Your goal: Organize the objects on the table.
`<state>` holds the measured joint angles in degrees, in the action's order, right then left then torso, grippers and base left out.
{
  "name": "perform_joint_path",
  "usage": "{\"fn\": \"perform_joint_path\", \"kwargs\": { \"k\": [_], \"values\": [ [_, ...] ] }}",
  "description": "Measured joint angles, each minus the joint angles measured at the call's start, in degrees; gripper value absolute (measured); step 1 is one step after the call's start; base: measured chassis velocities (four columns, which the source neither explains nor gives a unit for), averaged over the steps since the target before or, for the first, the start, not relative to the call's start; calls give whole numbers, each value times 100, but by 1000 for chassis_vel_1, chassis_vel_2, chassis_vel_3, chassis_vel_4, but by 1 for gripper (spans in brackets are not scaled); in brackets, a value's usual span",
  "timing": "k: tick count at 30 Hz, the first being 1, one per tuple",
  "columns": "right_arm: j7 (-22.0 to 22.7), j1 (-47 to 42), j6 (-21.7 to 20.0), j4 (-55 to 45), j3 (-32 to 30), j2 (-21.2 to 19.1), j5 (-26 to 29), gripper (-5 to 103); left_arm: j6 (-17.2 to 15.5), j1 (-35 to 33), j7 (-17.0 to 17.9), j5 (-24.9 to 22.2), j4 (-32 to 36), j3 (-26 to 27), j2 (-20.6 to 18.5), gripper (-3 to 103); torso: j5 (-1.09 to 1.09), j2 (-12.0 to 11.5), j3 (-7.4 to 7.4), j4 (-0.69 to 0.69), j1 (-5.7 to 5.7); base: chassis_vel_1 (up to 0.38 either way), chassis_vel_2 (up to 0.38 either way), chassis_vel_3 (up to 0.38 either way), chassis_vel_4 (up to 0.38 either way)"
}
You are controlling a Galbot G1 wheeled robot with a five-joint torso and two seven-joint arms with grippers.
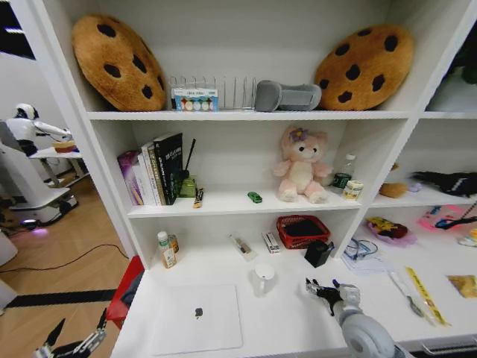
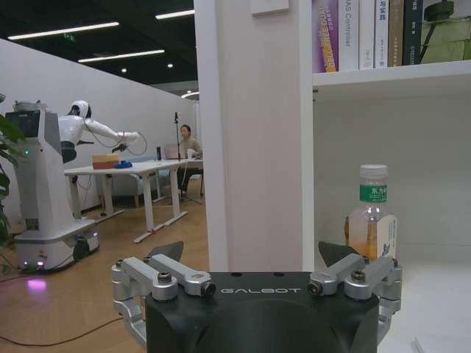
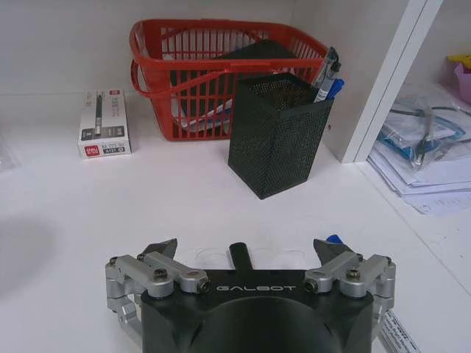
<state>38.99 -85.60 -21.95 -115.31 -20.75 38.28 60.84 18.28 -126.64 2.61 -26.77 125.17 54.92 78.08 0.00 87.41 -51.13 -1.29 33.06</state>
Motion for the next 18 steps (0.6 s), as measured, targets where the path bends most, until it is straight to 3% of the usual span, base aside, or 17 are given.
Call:
{"fn": "perform_joint_path", "kwargs": {
  "k": [7,15,18],
  "values": [
    [-37,416,-61,250,432,-96,398,100,0,0,0,0,0,0,0,100,-1,0,0,0,0,0,0,0,0],
    [-114,757,47,559,736,-104,430,103,0,0,0,0,0,0,0,100,0,0,0,-1,0,0,0,0,0],
    [-112,873,103,683,835,-88,437,94,0,0,0,0,0,0,-1,100,-1,0,0,0,0,0,0,0,0]
  ]
}}
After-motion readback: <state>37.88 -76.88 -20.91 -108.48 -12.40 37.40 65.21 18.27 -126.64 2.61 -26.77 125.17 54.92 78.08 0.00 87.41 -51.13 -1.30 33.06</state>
